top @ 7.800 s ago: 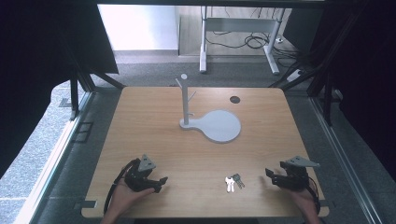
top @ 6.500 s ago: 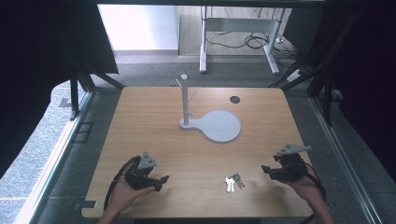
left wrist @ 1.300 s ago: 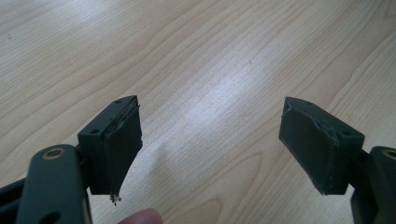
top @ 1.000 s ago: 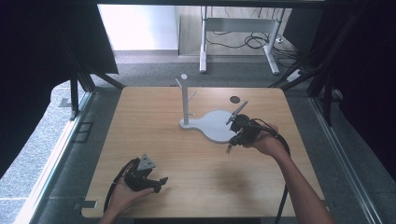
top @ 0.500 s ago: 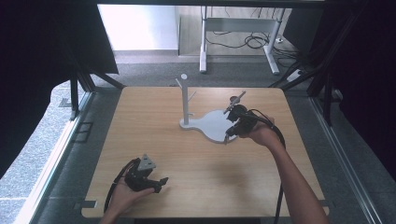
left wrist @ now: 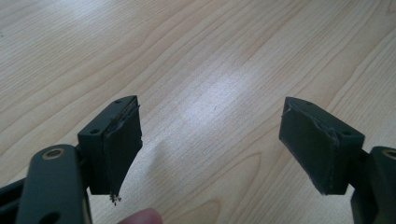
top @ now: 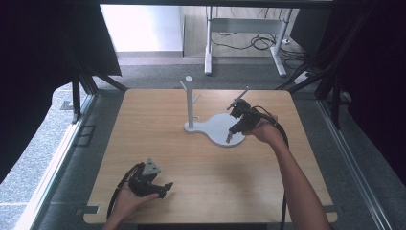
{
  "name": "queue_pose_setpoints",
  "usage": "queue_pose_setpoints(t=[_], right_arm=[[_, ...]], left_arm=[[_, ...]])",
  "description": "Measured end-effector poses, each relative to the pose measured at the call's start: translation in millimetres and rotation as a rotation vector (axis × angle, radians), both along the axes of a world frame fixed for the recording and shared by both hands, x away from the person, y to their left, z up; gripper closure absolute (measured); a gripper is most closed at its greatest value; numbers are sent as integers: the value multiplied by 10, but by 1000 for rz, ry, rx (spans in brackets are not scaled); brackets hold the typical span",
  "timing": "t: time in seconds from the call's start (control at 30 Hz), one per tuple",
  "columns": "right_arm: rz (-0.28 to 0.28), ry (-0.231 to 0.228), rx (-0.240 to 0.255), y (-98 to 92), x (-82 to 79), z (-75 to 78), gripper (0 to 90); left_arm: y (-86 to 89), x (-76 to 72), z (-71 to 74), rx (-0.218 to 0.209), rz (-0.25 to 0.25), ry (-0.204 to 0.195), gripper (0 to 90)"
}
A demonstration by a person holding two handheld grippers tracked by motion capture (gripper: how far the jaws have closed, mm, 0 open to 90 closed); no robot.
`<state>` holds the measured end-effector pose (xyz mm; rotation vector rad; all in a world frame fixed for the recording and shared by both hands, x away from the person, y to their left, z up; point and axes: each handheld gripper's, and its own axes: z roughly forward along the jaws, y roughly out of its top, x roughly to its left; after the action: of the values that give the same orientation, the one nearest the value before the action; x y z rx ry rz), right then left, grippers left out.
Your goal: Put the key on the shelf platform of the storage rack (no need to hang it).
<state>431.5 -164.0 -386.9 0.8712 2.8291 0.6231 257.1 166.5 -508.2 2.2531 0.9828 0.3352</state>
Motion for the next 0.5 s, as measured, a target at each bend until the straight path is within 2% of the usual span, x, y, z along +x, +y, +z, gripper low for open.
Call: queue_pose_setpoints(t=[0.37, 0.5], right_arm=[[-25, 5, 8, 72, 128, -10, 894], [-23, 8, -4, 102, 176, -20, 894]], left_arm=[[-7, 1, 1, 11, -10, -1, 213], [-9, 3, -2, 11, -10, 0, 213]])
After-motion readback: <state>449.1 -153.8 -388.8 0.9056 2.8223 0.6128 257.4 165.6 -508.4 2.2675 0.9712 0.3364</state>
